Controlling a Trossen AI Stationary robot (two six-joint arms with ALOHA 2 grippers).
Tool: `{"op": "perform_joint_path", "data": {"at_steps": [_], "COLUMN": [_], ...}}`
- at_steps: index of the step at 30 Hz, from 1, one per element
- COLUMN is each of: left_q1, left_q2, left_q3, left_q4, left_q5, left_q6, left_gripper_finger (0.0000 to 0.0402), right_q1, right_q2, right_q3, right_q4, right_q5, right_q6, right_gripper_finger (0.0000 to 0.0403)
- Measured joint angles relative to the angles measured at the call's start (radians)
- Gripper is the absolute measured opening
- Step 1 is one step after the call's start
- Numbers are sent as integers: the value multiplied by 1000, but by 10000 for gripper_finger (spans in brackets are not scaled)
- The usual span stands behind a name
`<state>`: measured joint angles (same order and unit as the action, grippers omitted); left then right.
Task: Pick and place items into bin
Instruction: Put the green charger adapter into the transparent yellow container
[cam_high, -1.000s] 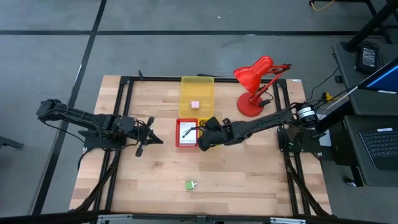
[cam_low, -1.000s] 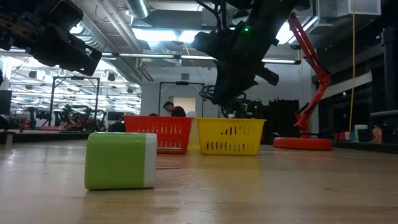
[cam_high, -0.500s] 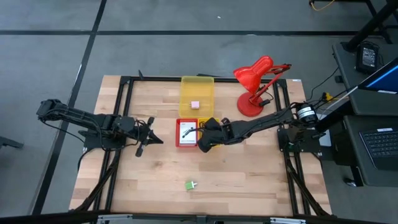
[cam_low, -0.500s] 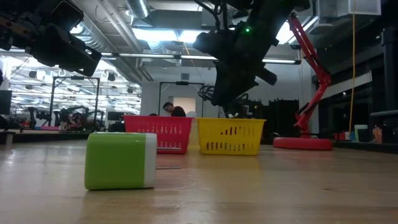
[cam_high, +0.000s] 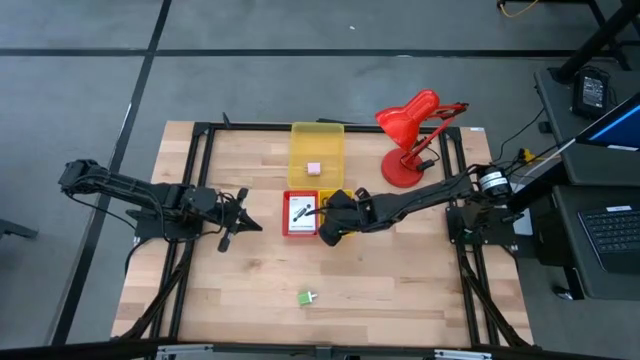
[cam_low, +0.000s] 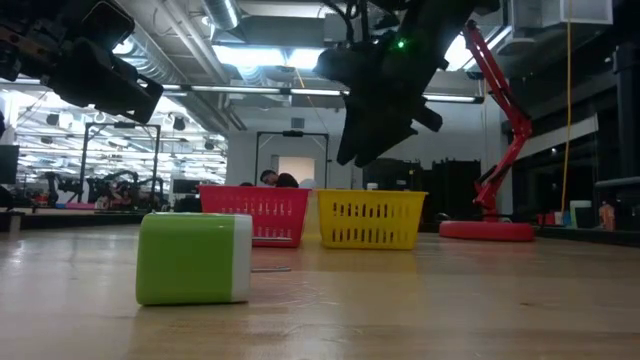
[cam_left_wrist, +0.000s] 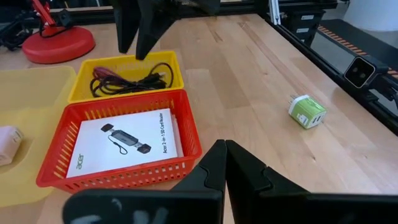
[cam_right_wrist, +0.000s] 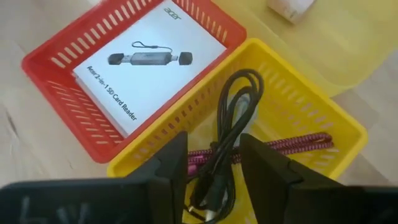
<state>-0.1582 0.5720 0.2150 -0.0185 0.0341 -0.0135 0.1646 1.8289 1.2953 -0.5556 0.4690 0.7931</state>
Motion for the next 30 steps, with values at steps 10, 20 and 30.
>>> {"op": "perform_joint_path", "data": {"at_steps": [10, 20, 30], "left_q1": [0, 0, 0], "left_q2": [0, 0, 0], "left_q3": [0, -1, -1], "left_q4": [1, 85, 96], "left_q5": [0, 19, 41], "left_q6": [-3, 44, -52], "left_gripper_finger": [2, 2, 2], "right_q1": [39, 128, 129], "right_q2": [-84, -148, -188], "right_q3": [1, -142, -411], "right_q4": [13, 190, 747], "right_q5": [10, 202, 189], "right_q6": [-152, -306, -516], "right_gripper_finger": [91, 11, 3]}}
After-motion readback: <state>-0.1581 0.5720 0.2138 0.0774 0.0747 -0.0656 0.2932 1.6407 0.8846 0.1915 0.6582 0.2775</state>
